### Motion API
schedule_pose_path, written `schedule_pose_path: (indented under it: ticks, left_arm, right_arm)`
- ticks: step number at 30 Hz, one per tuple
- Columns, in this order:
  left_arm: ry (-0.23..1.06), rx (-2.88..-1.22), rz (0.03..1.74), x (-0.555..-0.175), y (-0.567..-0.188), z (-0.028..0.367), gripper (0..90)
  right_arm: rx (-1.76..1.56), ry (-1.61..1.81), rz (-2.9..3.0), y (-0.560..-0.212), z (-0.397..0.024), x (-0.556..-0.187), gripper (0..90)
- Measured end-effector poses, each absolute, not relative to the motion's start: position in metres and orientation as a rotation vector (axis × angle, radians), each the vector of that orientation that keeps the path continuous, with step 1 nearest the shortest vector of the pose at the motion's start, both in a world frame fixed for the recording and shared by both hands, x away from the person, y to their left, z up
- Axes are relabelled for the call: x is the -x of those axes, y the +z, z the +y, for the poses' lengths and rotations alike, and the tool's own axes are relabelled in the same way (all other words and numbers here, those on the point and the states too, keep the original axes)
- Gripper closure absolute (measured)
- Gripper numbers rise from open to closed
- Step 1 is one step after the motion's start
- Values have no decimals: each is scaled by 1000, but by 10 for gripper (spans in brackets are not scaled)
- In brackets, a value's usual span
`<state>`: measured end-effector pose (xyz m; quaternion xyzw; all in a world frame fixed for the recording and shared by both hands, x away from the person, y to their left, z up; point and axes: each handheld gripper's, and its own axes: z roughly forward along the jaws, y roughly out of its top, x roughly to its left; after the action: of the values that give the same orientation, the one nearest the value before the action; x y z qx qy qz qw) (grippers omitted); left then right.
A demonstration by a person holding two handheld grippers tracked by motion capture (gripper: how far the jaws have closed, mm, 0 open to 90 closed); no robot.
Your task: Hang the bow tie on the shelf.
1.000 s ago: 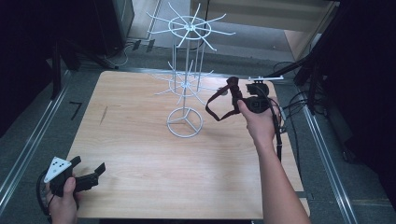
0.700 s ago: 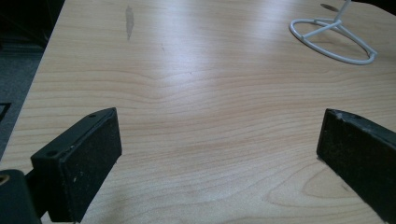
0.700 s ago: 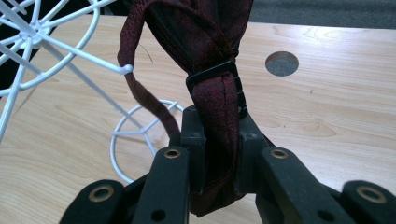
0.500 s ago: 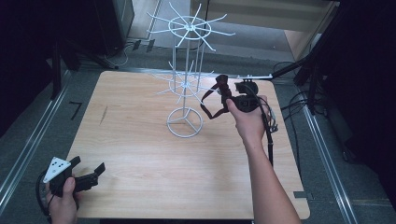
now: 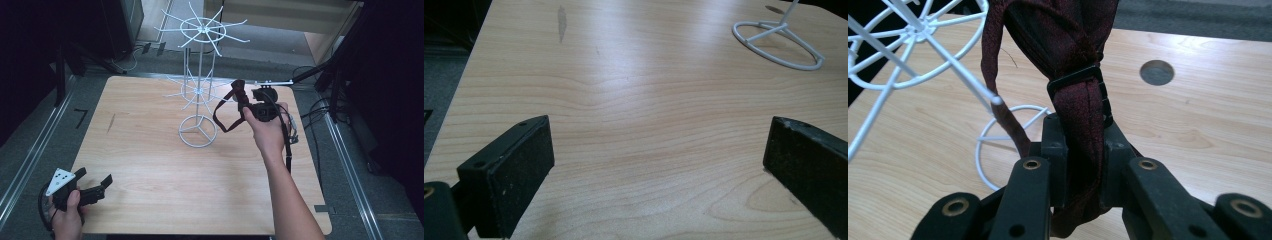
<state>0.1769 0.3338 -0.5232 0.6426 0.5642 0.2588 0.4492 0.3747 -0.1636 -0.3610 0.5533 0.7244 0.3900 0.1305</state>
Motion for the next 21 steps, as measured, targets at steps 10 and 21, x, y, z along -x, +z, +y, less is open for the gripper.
schedule_pose_path:
  ticks: [10, 21]
  left_arm:
    - [645, -1595, 1400, -177, -523, 333, 4]
    - [657, -1601, 1408, -179, -523, 332, 4]
  right_arm:
    - [-1607, 1134, 2109, -358, -182, -364, 792]
    - [-1580, 1167, 2158, -364, -188, -346, 792]
